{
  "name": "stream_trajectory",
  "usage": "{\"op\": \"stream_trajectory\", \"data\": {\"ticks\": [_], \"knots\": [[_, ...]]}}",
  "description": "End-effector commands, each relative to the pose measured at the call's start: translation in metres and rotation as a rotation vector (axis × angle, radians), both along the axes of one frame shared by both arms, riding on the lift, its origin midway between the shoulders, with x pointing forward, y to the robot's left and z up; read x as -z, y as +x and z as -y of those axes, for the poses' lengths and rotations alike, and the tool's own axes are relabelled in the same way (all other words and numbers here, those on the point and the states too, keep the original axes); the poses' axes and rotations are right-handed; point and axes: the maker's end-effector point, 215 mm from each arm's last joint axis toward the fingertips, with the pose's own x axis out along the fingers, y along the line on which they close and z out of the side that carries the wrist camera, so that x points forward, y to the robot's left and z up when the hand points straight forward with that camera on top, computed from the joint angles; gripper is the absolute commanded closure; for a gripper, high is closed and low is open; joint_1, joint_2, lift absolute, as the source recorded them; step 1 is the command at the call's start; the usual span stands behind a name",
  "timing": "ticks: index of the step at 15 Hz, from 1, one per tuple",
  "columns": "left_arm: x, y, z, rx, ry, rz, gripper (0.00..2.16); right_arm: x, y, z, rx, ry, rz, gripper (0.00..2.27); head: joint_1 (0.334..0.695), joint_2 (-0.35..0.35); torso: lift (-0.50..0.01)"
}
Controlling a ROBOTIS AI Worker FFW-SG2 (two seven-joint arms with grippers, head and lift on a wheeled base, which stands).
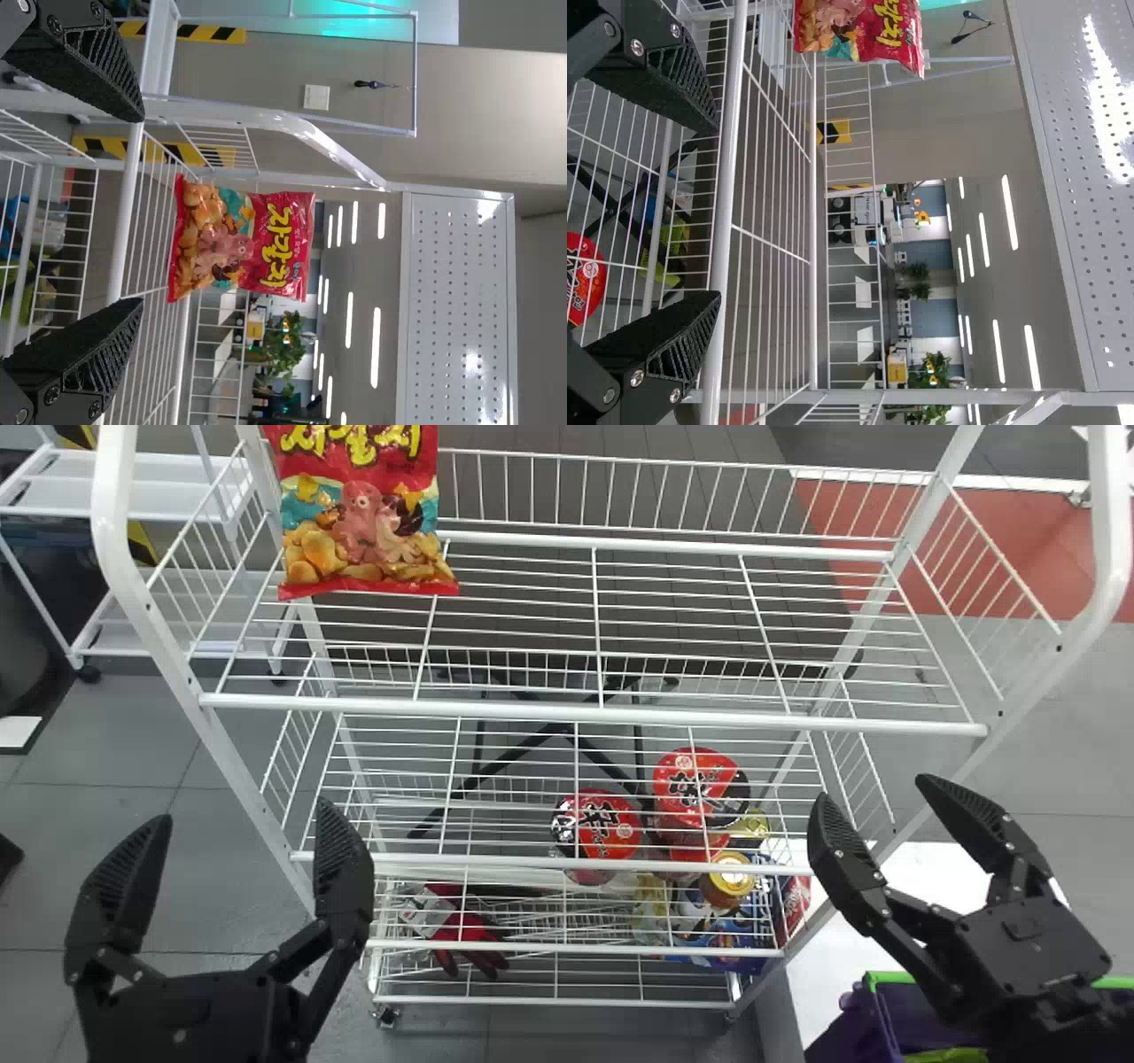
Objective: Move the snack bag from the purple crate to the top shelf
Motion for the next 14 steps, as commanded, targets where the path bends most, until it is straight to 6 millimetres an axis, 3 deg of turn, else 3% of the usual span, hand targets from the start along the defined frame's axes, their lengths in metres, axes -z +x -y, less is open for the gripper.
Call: {"op": "stream_trajectory", "data": {"ticks": [1,14], "knots": [[-0.0001,-0.0003,-0.0016,-0.008,0.004,0.001,0.07,0.0016,0.0002,-0.0001,-0.001,0.001,-0.002,0.17,0.695,-0.061,-0.168],[-0.0036,-0.0005,-0.0013,-0.009,0.011,0.011,0.07,-0.0021,0.0014,-0.0007,-0.003,0.003,0.013,0.17,0.695,-0.055,-0.22]]}}
